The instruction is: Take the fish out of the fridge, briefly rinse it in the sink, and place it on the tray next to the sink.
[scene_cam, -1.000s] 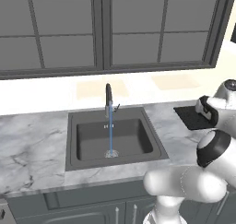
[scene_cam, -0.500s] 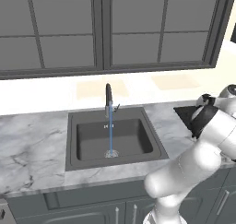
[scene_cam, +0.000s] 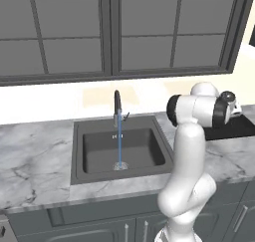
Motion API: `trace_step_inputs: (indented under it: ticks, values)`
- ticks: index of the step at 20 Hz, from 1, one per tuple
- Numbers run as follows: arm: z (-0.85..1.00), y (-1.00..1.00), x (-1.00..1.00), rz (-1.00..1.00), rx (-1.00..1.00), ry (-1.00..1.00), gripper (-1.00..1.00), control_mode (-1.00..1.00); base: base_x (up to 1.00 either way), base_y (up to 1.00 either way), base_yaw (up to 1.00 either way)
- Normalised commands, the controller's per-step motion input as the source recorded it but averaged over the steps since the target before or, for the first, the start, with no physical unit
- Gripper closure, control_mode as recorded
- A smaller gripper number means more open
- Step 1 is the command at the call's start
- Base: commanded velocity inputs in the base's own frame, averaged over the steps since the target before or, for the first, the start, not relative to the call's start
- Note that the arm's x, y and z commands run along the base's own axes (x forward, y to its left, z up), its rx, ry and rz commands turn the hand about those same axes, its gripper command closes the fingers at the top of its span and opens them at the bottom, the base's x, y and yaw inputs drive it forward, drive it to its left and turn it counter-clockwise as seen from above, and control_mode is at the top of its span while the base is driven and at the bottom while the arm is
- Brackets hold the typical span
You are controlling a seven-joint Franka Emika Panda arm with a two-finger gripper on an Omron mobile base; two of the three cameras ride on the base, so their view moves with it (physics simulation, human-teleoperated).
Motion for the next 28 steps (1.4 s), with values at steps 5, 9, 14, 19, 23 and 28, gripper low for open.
trace_step_inputs:
  ticks: [5, 9, 14, 19, 23, 28]
  values:
    - [0.03, 0.0, 0.03, 0.0, 0.01, 0.0, -1.0, -1.0, 0.0, 0.0, 0.0]
    - [0.43, 0.0, -0.41, -0.03, 0.02, -0.06, -1.0, -1.0, 0.0, 0.0, 0.0]
    - [0.85, 0.12, -0.38, -0.04, -0.01, -0.18, -1.0, -1.0, 0.0, 0.0, 0.0]
    - [1.0, 0.77, -0.98, 0.0, -0.12, -0.33, -1.0, -1.0, 0.0, 0.0, 0.0]
    - [1.0, 0.67, -1.0, -0.01, -0.19, -0.41, -1.0, -1.0, 0.0, 0.0, 0.0]
    - [0.98, 0.83, -1.0, 0.0, -0.17, -0.38, -1.0, -1.0, 0.0, 0.0, 0.0]
